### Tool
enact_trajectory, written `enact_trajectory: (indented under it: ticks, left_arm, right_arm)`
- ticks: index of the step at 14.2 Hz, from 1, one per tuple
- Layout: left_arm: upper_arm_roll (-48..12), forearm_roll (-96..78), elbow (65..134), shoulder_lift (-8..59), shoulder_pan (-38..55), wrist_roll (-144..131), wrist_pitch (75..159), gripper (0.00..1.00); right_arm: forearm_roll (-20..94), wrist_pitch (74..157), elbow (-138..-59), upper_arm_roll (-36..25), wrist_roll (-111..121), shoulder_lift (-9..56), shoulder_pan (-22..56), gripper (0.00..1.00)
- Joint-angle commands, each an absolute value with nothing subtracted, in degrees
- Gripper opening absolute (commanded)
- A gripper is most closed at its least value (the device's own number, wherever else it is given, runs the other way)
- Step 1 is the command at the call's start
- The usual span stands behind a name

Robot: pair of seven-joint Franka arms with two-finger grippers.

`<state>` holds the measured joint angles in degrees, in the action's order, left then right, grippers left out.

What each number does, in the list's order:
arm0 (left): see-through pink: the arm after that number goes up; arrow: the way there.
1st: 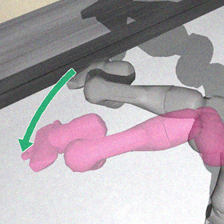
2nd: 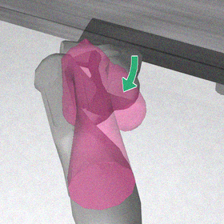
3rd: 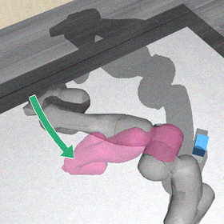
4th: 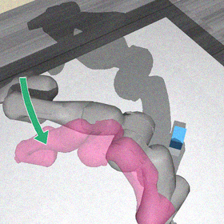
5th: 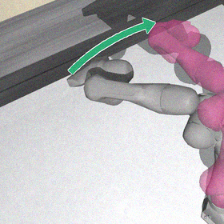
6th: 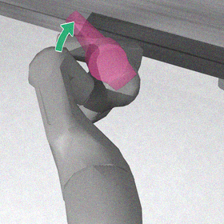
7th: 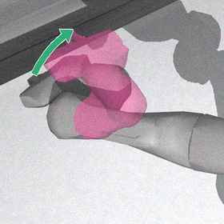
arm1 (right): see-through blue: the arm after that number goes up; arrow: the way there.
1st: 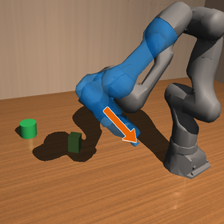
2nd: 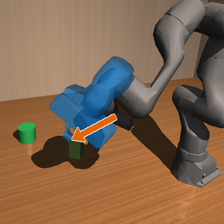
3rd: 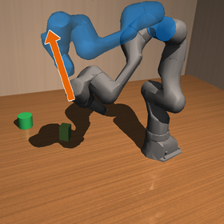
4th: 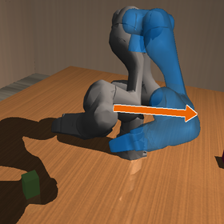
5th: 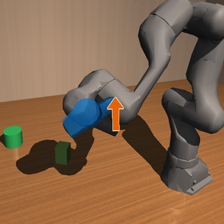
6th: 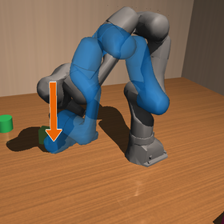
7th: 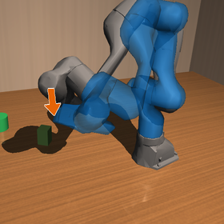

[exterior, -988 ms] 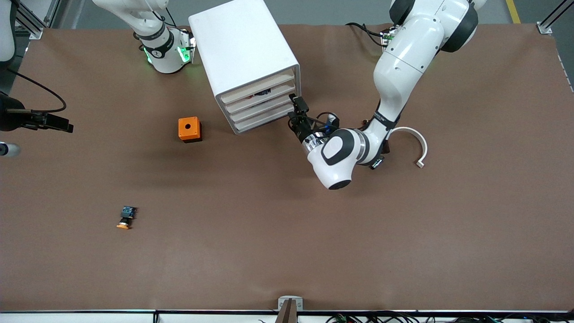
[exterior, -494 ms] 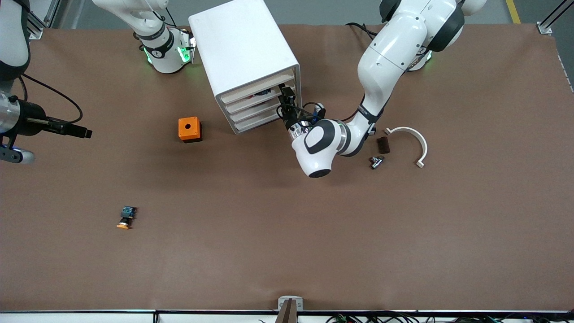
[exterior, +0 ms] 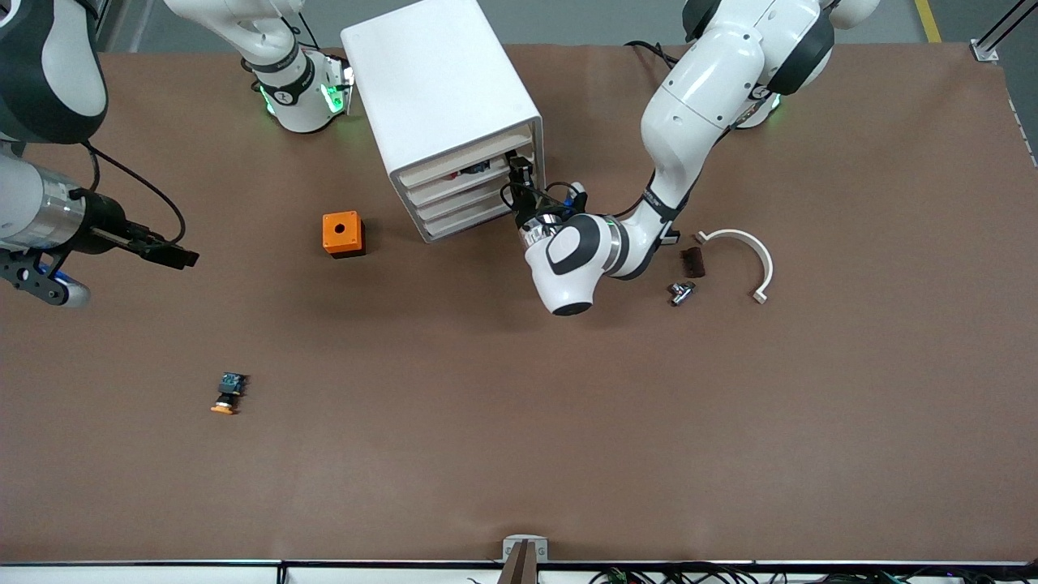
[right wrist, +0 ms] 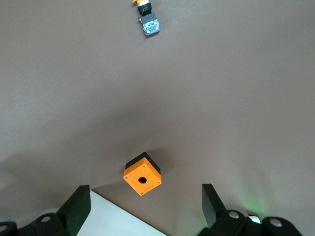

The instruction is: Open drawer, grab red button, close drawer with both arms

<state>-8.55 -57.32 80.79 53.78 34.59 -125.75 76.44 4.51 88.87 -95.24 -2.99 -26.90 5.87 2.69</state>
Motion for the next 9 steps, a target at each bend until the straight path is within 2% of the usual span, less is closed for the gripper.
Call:
enact_trajectory:
  ticks: [1,5,9]
  left_arm:
    - [-8.26,-58.18,80.6,53.53,33.32,-127.79,75.67,0.07]
    - [-8.26,-58.36,80.24,53.61,29.98,-127.71,75.76,0.09]
    - [-8.09,-59.06,80.16,53.96,26.2,-127.97,75.94,0.11]
  right_arm:
    - [4.39,87.81,-98.25,-3.16,-28.39,1.16,4.65,1.0]
    - [4.66,88.5,-98.88,-3.08,-35.66,-0.09,5.88,1.0]
    - [4.75,95.95,-101.5,-3.08,-54.35,0.18,15.44,1.0]
